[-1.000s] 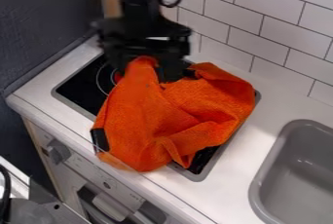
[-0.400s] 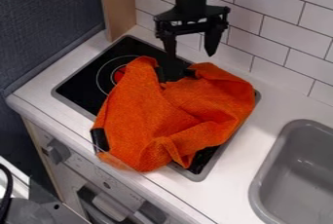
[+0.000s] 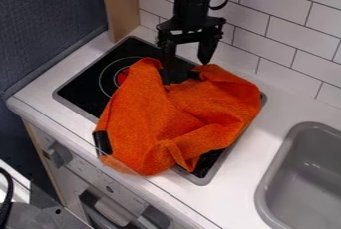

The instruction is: Move the cloth to the left of the burner

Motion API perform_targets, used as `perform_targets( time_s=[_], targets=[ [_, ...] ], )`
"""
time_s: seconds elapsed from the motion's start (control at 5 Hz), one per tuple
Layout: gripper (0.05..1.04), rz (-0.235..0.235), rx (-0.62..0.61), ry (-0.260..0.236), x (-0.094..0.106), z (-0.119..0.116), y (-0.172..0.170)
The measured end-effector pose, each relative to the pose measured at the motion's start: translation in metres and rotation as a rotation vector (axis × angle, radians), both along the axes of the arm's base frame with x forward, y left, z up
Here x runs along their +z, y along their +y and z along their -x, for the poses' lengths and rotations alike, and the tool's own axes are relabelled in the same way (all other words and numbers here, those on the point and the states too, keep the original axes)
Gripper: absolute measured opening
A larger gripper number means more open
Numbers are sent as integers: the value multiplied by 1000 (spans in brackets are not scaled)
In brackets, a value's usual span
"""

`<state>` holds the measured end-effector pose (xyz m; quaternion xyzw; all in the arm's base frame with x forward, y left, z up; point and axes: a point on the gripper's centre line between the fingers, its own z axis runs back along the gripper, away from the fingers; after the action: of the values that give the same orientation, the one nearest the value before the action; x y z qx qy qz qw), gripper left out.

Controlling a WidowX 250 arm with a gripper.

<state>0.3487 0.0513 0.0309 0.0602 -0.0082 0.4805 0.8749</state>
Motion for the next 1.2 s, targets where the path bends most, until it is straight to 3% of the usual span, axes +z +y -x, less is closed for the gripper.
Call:
perform_targets(
  time_s=[0.2, 0.4, 0.6, 0.8, 1.0, 1.2],
  targets=[
    [1000, 0, 52, 17, -8, 10, 12],
    [1000, 45, 61, -13, -16, 7, 24],
    [1000, 71, 55, 22, -37, 9, 25],
    [1000, 97, 35, -4, -45, 6, 24],
    [949, 127, 59, -9, -49, 8, 28],
    [785, 140, 76, -27, -53, 13, 30]
  ],
)
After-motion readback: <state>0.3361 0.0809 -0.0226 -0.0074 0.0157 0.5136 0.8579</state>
